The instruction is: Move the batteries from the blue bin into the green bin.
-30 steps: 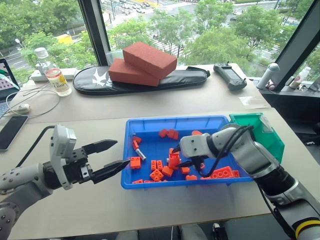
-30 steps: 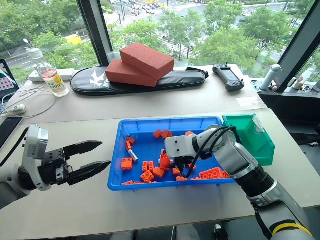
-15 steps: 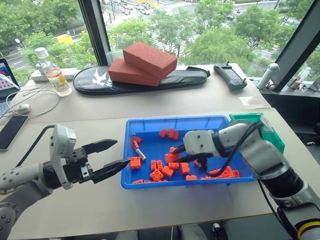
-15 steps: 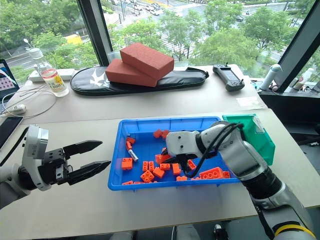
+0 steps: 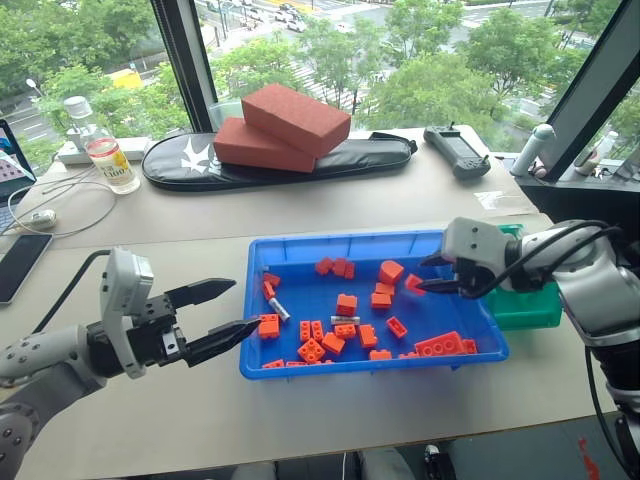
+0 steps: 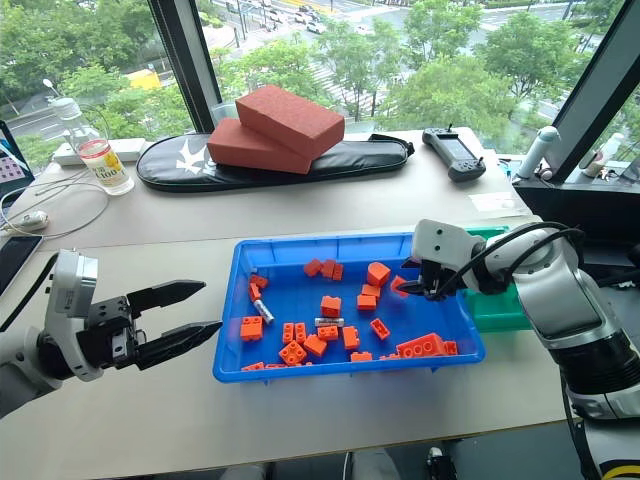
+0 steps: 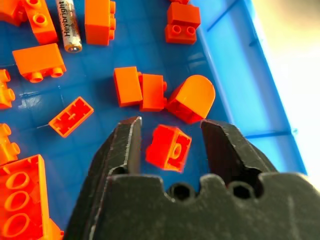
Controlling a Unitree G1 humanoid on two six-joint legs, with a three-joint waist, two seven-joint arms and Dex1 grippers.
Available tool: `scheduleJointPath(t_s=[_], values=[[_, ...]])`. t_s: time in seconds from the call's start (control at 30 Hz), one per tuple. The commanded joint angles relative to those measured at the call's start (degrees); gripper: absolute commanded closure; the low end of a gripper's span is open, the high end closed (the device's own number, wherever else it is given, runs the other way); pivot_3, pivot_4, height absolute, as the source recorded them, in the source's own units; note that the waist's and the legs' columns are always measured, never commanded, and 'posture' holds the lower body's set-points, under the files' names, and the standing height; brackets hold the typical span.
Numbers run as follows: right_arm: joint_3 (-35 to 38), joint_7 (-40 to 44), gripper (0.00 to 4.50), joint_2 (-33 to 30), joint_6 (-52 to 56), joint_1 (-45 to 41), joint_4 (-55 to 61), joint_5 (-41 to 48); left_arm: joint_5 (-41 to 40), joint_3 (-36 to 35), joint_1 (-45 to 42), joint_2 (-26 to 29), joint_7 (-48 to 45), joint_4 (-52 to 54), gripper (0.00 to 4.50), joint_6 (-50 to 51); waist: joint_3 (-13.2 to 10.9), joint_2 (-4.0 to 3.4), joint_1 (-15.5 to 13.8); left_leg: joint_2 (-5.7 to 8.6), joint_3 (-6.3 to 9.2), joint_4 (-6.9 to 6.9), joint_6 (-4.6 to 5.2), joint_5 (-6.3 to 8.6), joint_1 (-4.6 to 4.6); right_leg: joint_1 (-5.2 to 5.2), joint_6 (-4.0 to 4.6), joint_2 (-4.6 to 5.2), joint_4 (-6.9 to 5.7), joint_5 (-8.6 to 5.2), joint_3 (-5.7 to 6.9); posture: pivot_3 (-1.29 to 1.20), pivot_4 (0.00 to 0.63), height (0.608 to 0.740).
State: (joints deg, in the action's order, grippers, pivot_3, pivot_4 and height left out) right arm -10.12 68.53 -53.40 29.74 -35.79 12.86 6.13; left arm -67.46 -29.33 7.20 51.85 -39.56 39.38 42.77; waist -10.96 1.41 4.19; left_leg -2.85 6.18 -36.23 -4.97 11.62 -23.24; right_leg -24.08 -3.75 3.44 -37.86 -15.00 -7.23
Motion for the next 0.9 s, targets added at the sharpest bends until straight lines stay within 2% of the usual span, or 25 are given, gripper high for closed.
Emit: scheduleJointPath(t_s=[0.03, 0.17, 0.37, 0.9], values=[[1.1, 0.9, 0.79, 2.9, 2.6, -2.7, 6.5, 5.7, -0.2, -0.5, -0.3, 0.3, -0.6, 0.4, 0.00, -0.4, 0.0, 0.00, 0.0, 0.00, 0.00, 0.00, 0.00, 0.00, 0.00, 0.00, 0.00, 0.00, 0.00, 0.00, 0.00, 0.00, 0.150, 0.740], [-4.3, -0.7, 0.79, 9.0, 4.1, -5.6, 8.2, 5.9, -0.1, -0.4, -0.4, 0.3, -0.6, 0.3, 0.00, -0.4, 0.0, 0.00, -0.1, 0.00, 0.00, 0.00, 0.00, 0.00, -0.01, 0.03, -0.01, 0.00, 0.02, 0.00, 0.01, 0.00, 0.150, 0.740], [-10.7, -6.6, 0.79, 16.5, 9.0, -9.3, 0.7, 2.0, -0.2, -0.6, -0.2, 0.1, -0.1, 0.8, 0.00, -0.5, 0.0, 0.00, -0.2, 0.00, 0.00, -0.02, 0.00, 0.00, -0.01, 0.01, 0.01, 0.00, 0.00, 0.01, 0.02, 0.00, 0.150, 0.740], [-14.0, -8.5, 0.79, 16.9, 12.0, -7.8, -3.1, -0.4, -0.3, -0.3, 0.2, -0.3, 0.5, 1.5, 0.00, -0.7, 0.0, 0.00, -0.2, 0.00, 0.01, 0.03, 0.00, 0.00, -0.03, -0.03, 0.01, 0.01, 0.00, 0.01, 0.04, 0.00, 0.150, 0.740]])
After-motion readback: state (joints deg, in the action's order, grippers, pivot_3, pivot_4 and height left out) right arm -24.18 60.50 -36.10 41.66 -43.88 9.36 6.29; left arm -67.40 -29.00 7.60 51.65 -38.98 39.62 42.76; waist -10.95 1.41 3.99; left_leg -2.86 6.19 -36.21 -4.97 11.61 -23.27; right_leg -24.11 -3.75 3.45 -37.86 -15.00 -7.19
